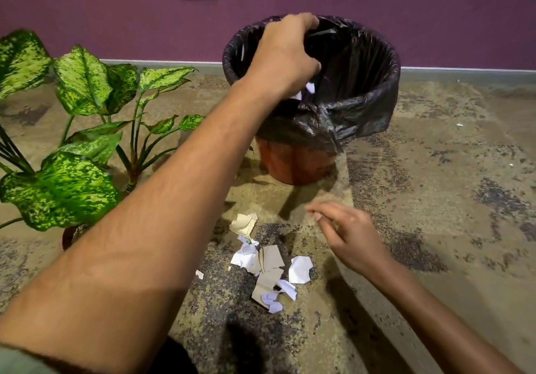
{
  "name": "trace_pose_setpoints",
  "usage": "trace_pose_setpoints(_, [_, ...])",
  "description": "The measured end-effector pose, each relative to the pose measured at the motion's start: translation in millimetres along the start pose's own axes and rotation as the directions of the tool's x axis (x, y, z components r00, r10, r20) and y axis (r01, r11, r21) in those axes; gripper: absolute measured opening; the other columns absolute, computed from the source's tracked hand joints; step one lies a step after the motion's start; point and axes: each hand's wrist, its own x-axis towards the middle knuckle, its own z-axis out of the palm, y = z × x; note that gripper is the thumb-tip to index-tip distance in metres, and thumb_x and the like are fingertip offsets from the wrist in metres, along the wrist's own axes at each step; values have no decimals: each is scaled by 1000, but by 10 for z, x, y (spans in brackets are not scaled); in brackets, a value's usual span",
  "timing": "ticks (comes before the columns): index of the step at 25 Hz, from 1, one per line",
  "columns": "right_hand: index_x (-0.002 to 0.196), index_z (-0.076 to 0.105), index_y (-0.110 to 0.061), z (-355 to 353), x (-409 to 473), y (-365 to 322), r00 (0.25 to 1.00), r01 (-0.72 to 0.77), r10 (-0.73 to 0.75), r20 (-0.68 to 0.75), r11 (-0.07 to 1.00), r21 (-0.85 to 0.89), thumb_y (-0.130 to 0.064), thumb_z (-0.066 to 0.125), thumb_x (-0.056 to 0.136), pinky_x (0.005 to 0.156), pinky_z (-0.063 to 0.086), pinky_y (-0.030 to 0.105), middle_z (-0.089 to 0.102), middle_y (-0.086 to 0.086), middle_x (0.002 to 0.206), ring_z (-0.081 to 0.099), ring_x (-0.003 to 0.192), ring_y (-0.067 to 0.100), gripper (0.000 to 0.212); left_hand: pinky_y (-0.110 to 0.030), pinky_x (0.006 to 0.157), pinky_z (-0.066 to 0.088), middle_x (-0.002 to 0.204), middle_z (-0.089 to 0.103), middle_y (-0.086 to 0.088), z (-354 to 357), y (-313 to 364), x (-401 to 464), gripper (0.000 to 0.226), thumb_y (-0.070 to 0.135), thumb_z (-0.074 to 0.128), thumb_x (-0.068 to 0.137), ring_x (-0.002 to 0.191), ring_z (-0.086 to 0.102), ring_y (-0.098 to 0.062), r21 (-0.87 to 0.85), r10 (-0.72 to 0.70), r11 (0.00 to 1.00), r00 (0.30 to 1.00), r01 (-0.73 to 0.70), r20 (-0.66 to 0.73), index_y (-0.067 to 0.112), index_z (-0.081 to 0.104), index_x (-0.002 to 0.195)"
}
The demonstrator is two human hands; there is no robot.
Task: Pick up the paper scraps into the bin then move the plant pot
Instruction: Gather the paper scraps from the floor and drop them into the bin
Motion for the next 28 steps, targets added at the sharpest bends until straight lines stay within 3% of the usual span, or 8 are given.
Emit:
trace_pose_setpoints(3, [126,59,-28,95,-98,111,990,-27,39,138,996,-90,-27,54,97,94,49,28,65,-7,121,57,96,-1,30,-18,105,34,133,58,-1,65,-73,-298,51,11,66,83,125,50,-14,-34,99,994,988,-104,-116,13,54,132])
trace_pose_setpoints(6, [144,33,-35,258,-225,209,908,-62,157,388,967,-245,-60,51,88,107,36,33,45,-8,144,48,123,9,63,-31,111,34,131,57,-12,249,-256,-906,39,4,59,84,127,48,-22,-23,344,933,911,-359,-228,3,59,123])
trace_pose_setpoints(9, [148,15,-38,475,-356,283,831,11,179,526,941,-338,-79,55,69,99,42,35,32,-9,151,46,127,17,98,-36,111,35,129,57,-14,489,-657,-1651,33,4,60,86,126,47,-27,27,434,901,896,-434,-96,0,61,119])
trace_pose_setpoints(11, [149,8,-38,636,-432,292,809,104,132,572,927,-361,-80,59,64,100,40,36,24,-4,154,37,131,21,108,-38,110,37,133,54,-11,611,-1012,-2067,40,8,64,84,128,46,-27,84,309,945,947,-316,87,5,58,123])
trace_pose_setpoints(13, [148,4,-38,785,-467,282,822,146,95,562,918,-369,-77,62,64,100,42,38,19,0,156,32,132,24,110,-40,111,35,145,41,-7,693,-1328,-2378,61,18,68,83,135,35,-24,204,-5,977,949,-63,314,14,43,137])
trace_pose_setpoints(18, [147,0,-35,1084,-369,148,871,150,37,491,930,-337,-61,69,72,83,50,29,28,3,148,40,122,20,106,-43,115,27,157,12,-9,798,-1757,-2790,93,41,71,78,141,17,-32,477,-570,802,701,361,428,22,13,149])
trace_pose_setpoints(23, [149,11,-38,1097,-77,101,866,128,32,499,950,-283,-37,73,79,98,50,37,19,-3,156,43,127,19,94,-39,111,30,152,19,-12,972,-1702,-2884,72,22,61,84,134,24,-32,527,-607,764,692,373,390,19,24,146])
trace_pose_setpoints(28, [134,48,-28,1153,-5,21,834,169,-38,551,967,-189,-19,64,87,98,45,36,47,-6,134,51,115,20,50,-34,104,41,149,27,-7,1049,-1657,-2872,69,7,53,88,130,33,-24,423,-499,845,767,327,404,21,22,147])
